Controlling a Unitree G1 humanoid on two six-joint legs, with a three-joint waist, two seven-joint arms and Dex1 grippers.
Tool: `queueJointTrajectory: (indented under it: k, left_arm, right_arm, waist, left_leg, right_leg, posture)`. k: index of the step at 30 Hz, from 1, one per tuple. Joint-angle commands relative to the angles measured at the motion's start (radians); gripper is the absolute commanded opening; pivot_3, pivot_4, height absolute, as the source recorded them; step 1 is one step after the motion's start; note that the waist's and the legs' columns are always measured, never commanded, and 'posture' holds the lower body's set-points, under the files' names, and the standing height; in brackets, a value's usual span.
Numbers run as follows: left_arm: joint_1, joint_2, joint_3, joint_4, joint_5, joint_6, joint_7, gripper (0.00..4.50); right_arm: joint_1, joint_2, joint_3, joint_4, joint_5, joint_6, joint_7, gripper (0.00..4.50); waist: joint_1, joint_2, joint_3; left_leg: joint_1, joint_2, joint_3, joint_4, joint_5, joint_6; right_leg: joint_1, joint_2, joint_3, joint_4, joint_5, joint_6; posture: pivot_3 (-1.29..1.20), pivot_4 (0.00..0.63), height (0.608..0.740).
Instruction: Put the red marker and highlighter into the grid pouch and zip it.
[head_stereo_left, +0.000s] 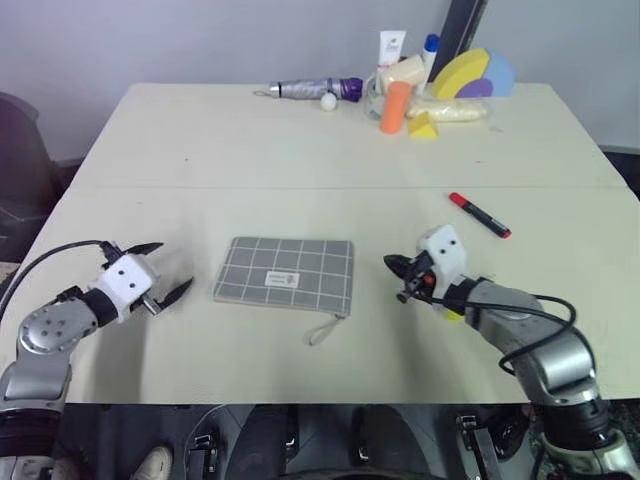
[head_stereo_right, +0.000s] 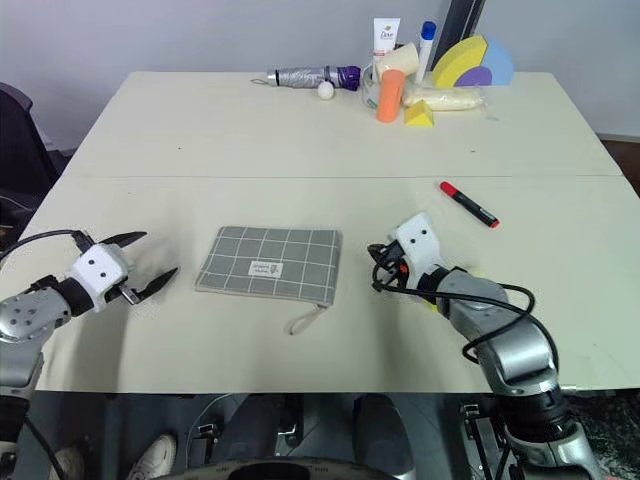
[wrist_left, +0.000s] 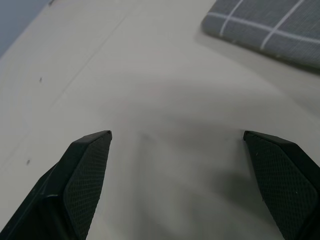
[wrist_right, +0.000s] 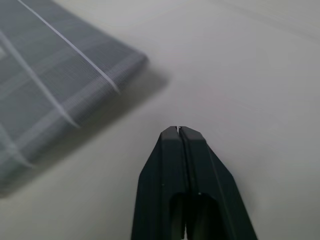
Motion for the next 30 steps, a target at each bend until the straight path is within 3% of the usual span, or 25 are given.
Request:
queueJointTrajectory:
  k: [1,17,30]
  left_arm:
    - [-0.022,0.032,-0.068,0.056,0.042,-0.128,-0.068,4.5]
    - [-0.216,0.007,-0.248,0.312,0.1,-0.446,-0.152,4.5]
    - [-0.224,-0.002,-0.284,0.297,0.052,-0.485,-0.199,4.5]
  right_arm:
    - [-0.075,0.047,0.073,0.051,-0.079,-0.009,-0.04,0.01]
    - [-0.289,0.199,0.234,0.277,-0.236,-0.03,-0.013,0.01]
    - [-0.451,0.277,0.276,0.483,-0.331,-0.073,0.032,0.01]
  waist:
    - [-0.004,0.001,-0.001]
    - [-0.002,0.002,-0.004]
    - [-0.003,0.002,-0.004]
  left_leg:
    - [0.0,0.0,0.001,-0.001,0.0,0.0]
    - [0.002,0.0,0.003,0.001,0.002,0.0]
    - [0.001,0.001,0.004,0.009,0.002,0.001]
  right_leg:
    - [0.0,0.0,0.0,0.001,0.0,0.0]
    - [0.002,0.001,-0.001,0.009,0.001,0.001]
    - [0.001,0.002,-0.002,0.017,0.0,0.001]
  posture:
    - [0.0,0.15,0.74]
    - [0.0,0.15,0.74]
    - [0.0,0.15,0.74]
